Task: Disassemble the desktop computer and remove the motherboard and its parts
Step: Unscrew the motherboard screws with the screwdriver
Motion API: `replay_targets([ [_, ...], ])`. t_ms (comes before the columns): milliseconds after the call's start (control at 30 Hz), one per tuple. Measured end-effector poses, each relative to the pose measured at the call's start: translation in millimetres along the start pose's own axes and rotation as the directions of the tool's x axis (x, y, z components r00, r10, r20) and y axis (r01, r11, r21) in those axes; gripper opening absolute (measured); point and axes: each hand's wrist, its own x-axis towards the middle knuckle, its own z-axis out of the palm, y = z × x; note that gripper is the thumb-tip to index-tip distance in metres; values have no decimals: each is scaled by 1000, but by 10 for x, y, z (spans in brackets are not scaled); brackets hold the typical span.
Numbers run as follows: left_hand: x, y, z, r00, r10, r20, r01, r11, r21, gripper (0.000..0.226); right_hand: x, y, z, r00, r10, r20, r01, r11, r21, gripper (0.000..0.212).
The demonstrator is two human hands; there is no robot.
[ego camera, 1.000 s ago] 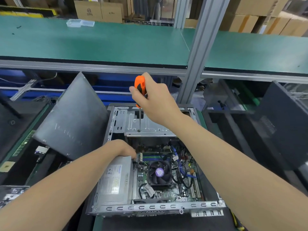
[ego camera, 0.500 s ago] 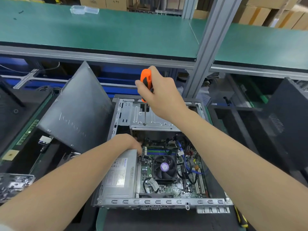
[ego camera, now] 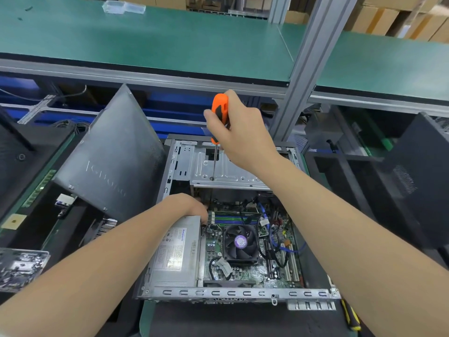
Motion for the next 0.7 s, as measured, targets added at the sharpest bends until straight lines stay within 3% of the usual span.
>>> replay_targets([
  [300,-75,37,-32,1000,21,19,-21,1000,-23,77,-10,12,24,1000,8,5,-8,1000,-6,28],
  [467,-133,58,-32,999,35,15,-35,999,-36,64,24,-45,-60,993,46,110,-46,999,1,33],
  [633,-403,67,-102,971,35,-236,-73,985,-154,47,160,-71,-297,942,36,334,-42,999,9,25],
  [700,-672,62,-183,967,80,-242,-147,950,-274,40,193,-50,-352,931,21,365,-22,1000,-1,21],
])
